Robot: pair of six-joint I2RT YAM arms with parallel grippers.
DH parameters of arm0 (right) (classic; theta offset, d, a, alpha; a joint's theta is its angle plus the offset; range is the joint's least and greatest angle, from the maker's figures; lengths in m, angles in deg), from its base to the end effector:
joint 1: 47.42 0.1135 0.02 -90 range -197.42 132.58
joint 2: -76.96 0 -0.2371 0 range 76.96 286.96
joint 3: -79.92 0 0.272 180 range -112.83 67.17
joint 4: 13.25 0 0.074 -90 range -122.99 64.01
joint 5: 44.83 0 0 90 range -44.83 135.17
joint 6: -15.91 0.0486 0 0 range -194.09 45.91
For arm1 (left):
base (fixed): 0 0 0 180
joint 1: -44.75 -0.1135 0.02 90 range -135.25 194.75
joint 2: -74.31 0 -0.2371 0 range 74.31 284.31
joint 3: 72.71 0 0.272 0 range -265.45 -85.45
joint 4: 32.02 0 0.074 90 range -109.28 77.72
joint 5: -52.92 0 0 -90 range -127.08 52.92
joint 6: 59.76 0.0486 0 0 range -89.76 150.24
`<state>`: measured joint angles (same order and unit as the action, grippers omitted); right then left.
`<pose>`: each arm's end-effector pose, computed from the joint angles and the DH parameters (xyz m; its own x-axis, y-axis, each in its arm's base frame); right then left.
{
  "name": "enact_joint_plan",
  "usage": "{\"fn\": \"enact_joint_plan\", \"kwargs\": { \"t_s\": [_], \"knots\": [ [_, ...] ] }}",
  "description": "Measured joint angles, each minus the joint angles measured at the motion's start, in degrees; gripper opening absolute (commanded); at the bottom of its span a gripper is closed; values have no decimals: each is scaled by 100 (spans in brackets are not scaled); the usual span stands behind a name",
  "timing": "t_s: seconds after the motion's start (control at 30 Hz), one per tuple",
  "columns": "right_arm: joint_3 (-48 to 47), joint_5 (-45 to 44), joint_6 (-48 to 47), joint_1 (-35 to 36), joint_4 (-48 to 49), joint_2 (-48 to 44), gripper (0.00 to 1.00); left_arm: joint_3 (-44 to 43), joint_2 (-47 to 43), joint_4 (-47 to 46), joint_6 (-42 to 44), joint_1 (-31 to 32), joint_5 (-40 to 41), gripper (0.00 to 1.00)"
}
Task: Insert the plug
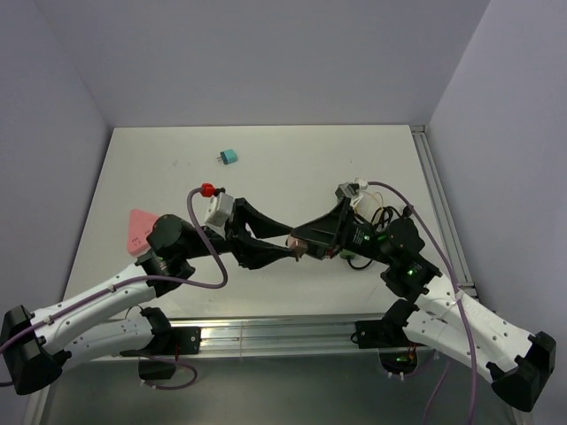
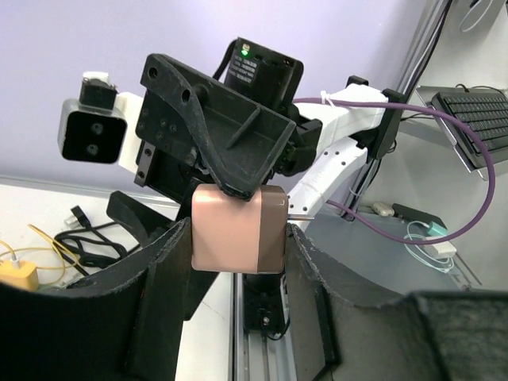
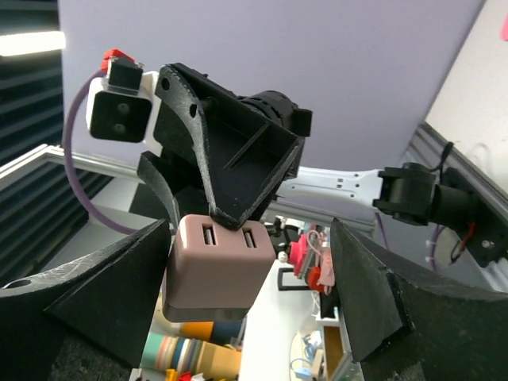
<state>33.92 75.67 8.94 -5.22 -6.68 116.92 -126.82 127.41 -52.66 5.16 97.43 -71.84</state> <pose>0.1478 0.1673 0.3197 -0.9191 0.3211 -0.2284 -0.2753 -0.1085 0.9552 0.1329 -0.2200 0.3499 -0.2105 -0.2982 -0.9310 0.9775 -0.0549 -0.2035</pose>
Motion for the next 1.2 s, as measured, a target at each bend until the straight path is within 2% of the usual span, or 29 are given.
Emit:
{"fn": "enact_joint_plan", "kwargs": {
  "t_s": [0.1, 0.13, 0.23, 0.37, 0.4, 0.43, 0.5, 0.53, 0.6, 0.63, 0.73, 1.03, 1.2],
  "knots": [
    [90, -136, 168, 98, 223, -33, 74, 0, 0, -44, 70, 52, 72, 1],
    [118, -160, 214, 118, 306, -37, 62, 0, 0, -42, 94, 68, 98, 0],
    [210, -249, 420, 162, 651, -37, 52, 15, 15, -4, 199, 118, 166, 0],
    [291, -356, 568, 184, 811, -28, 28, 17, 26, -24, 291, 142, 190, 1],
    [293, -380, 575, 186, 824, -24, 21, 17, 31, -22, 306, 142, 216, 0],
    [297, -407, 590, 190, 848, -15, 10, 17, 31, -20, 321, 144, 238, 0],
    [323, -461, 612, 208, 903, -17, 0, 17, 31, -17, 337, 157, 297, 4],
    [341, -505, 632, 225, 909, -37, 0, 17, 28, 0, 337, 170, 348, 20],
    [345, -619, 632, 262, 866, -90, 0, 15, 26, 20, 334, 199, 459, 42],
    [345, -682, 632, 280, 831, -127, 0, 9, 26, 35, 330, 219, 518, 64],
    [345, -817, 535, 356, 610, -302, 0, -17, 31, 175, 291, 251, 780, 97],
    [90, -1425, -422, 431, -699, -817, 0, -11, -459, 903, -409, 234, 1893, 100],
    [-85, -1740, -1016, 466, -1274, -914, 0, -35, -662, 981, -1047, 214, 2114, 95]
  ]
}}
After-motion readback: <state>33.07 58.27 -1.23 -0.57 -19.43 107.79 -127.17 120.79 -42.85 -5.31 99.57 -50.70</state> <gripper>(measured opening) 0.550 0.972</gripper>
